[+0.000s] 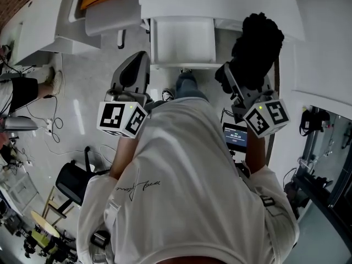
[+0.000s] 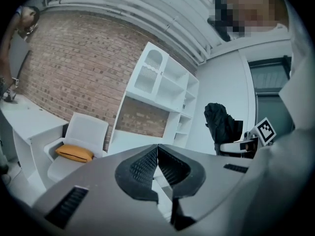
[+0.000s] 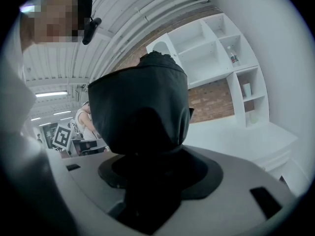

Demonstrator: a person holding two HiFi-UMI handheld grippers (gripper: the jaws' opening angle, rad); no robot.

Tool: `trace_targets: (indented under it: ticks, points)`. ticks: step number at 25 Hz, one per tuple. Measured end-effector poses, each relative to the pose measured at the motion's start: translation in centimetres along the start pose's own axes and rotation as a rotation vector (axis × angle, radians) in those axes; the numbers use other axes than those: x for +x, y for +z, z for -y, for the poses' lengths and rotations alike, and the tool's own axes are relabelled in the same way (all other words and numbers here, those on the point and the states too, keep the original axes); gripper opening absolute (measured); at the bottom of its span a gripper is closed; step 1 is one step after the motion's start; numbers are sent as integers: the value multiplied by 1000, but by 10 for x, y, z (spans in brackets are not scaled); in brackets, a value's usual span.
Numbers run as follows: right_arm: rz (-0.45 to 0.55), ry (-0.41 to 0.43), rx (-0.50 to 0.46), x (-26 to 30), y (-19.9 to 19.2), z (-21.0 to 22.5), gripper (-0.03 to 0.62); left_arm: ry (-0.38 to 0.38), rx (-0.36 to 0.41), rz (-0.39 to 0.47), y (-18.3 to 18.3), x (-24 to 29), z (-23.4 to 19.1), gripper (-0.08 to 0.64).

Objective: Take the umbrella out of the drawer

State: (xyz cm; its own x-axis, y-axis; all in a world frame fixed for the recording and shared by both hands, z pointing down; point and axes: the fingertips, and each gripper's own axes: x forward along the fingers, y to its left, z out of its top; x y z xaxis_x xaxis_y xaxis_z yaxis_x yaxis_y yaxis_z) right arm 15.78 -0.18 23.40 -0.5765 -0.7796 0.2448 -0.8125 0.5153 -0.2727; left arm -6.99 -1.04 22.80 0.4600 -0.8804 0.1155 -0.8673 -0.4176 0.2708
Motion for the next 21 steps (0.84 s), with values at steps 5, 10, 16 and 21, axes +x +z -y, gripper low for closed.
trace_targets:
  ticks: [5,10,16,21]
  points:
    - [5,-11,-14,-1,3,-2,245,-17,-21,-6,-5,-2,-1,17]
    - [12,-25,-22,-1,4,-3,245,-25,-28,-8,-7,-4,-1,17]
    - [6,-36,-20,-2,4,-3,245,-42,-29,-20,-7,-3,6,17]
    - [-3,-42,-7,-1,3,-4,245,-49,-15,-24,-10,-2,5,17]
